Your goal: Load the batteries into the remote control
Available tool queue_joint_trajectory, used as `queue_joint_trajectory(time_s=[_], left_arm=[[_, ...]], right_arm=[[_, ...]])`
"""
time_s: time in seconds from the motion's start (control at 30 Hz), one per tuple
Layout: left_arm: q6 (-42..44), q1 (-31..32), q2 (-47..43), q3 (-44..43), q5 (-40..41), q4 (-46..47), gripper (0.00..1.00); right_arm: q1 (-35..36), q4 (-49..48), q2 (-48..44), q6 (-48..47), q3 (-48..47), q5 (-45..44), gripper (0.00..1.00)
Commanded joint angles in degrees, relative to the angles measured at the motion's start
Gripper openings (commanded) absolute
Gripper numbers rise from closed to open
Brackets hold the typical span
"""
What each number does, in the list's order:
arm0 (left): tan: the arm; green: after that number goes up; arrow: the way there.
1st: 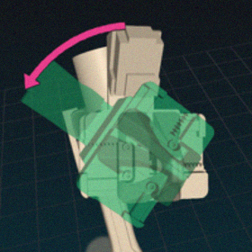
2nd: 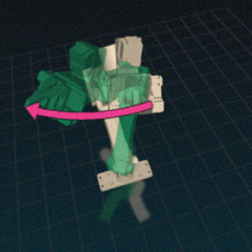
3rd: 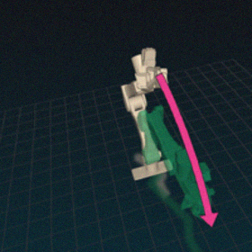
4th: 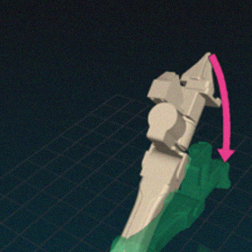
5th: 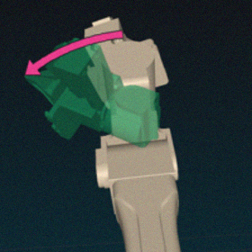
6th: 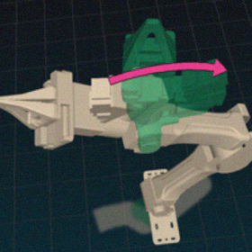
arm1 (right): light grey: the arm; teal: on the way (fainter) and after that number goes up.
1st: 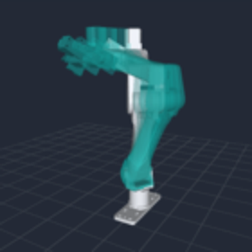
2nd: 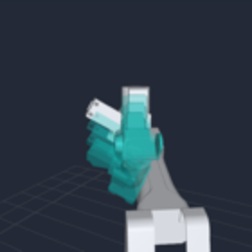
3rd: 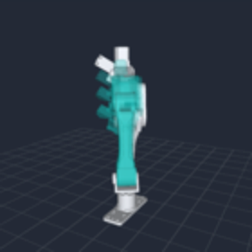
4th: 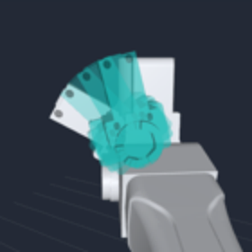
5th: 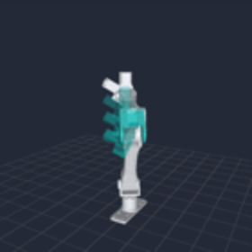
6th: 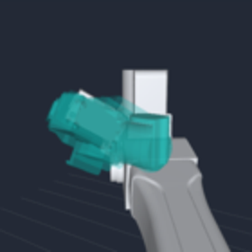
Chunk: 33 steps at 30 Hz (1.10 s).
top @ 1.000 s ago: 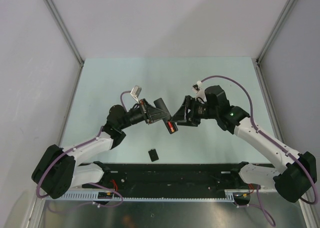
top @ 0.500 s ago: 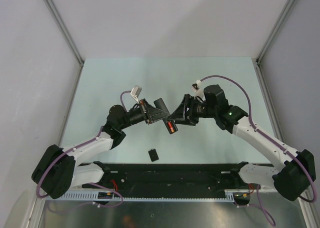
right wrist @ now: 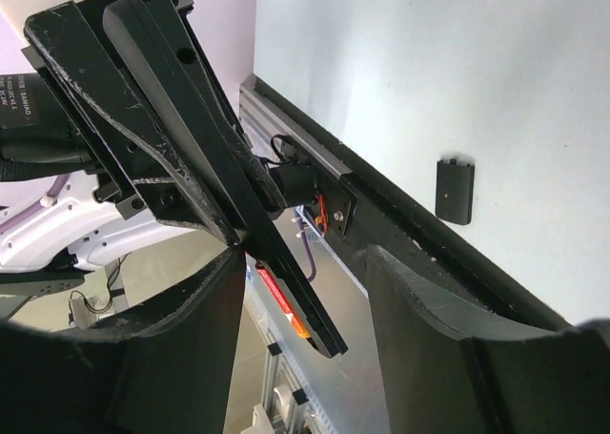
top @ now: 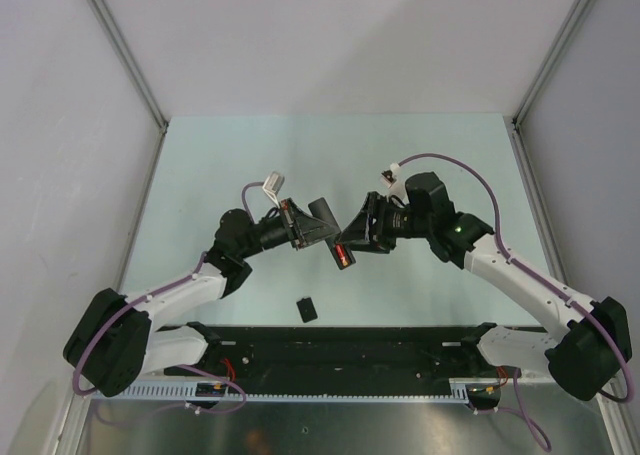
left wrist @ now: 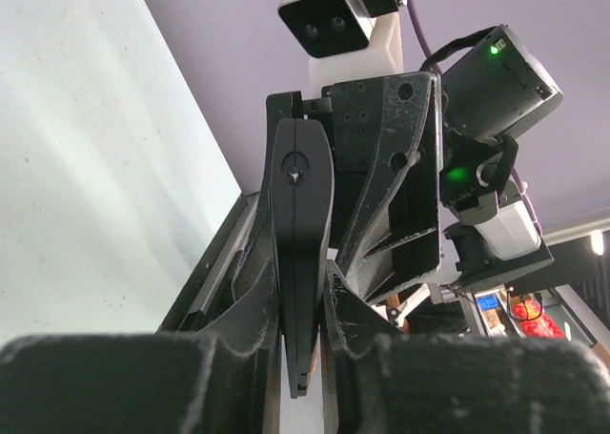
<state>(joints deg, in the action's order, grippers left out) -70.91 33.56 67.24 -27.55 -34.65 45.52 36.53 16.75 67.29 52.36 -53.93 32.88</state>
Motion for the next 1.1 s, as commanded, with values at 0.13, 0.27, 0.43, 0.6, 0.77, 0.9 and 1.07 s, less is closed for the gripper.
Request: queue_joint_trajectory(time_s=[0.13, 0.27, 0.43, 0.6, 0.77, 0.9, 1.07], left_arm=[[-0.1, -0.3, -1.8, -3.2, 0.6, 3.7, 0.00], [-0.6, -0.3, -0.8, -3.5, 0.6, 3.1, 0.00], [-1.9, -0.3, 0.8, -3.4, 0.3, 0.9, 0.00], [-1.9, -0.2, 1.3, -2.3, 0.7, -1.2, 0.00], [-3.0, -0.2, 2.5, -2.3, 0.4, -2.4, 0.00], [-3.3, 0.0, 2.8, -2.3, 0.6, -2.9, 0.00], [-3.2, 0.3, 3.9, -3.3, 0.0, -3.0, 0.00]], right_arm=[[0.6, 1.0, -1.0, -1.4, 1.3, -0.5, 0.56], [0.7, 1.4, -1.4, -1.9, 1.3, -1.3, 0.58], [0.6, 2.5, -2.3, -2.9, 1.3, -4.4, 0.63], [0.0, 2.7, -3.0, -3.5, 1.0, -6.4, 0.66], [0.2, 4.5, -2.9, -5.3, -0.4, -8.7, 0.65], [0.6, 5.2, -2.4, -6.2, -0.9, -9.2, 0.64], [1.6, 5.0, -1.1, -6.4, -0.9, -8.8, 0.62]])
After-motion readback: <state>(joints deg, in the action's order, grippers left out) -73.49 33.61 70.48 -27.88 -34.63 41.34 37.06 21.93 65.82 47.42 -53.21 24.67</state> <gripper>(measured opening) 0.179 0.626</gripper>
